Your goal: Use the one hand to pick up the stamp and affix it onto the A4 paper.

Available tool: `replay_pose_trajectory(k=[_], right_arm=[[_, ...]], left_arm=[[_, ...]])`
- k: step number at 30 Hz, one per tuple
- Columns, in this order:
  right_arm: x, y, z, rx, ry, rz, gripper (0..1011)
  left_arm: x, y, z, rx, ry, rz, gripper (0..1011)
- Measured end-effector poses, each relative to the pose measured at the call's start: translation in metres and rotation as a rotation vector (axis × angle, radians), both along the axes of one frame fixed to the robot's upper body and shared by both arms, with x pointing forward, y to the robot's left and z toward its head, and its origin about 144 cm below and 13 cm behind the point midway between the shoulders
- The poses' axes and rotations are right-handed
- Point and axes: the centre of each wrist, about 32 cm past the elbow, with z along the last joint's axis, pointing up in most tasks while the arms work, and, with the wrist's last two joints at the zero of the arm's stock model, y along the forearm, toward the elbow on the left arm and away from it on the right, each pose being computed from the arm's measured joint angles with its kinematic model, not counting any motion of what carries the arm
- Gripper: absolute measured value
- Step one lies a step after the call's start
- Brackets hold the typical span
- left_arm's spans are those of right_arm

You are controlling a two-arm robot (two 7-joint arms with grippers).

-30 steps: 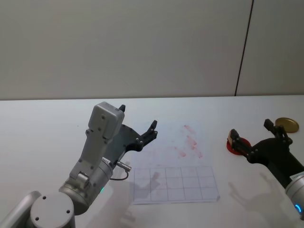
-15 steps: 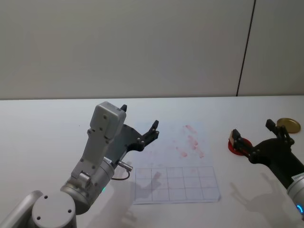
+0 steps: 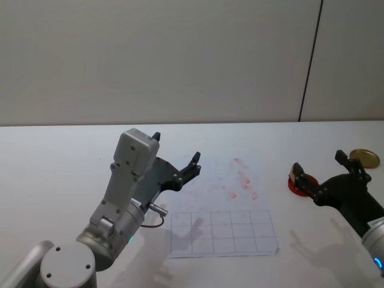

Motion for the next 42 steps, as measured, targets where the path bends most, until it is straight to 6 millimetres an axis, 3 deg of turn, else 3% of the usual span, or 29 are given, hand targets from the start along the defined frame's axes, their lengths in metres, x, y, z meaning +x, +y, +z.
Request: replay_pose_trajectory(k=[25,42], right_arm=[[0.018,0.017,0.042,-0.06,0.105,-0.102,1001],[0.044,0.009,0.035,-0.082,0.256,-0.183,1001]], left_arm=[[0.0,0.0,0.0,0.0,0.0,0.0,993],[0.0,0.0,0.0,0.0,0.0,0.0,993]])
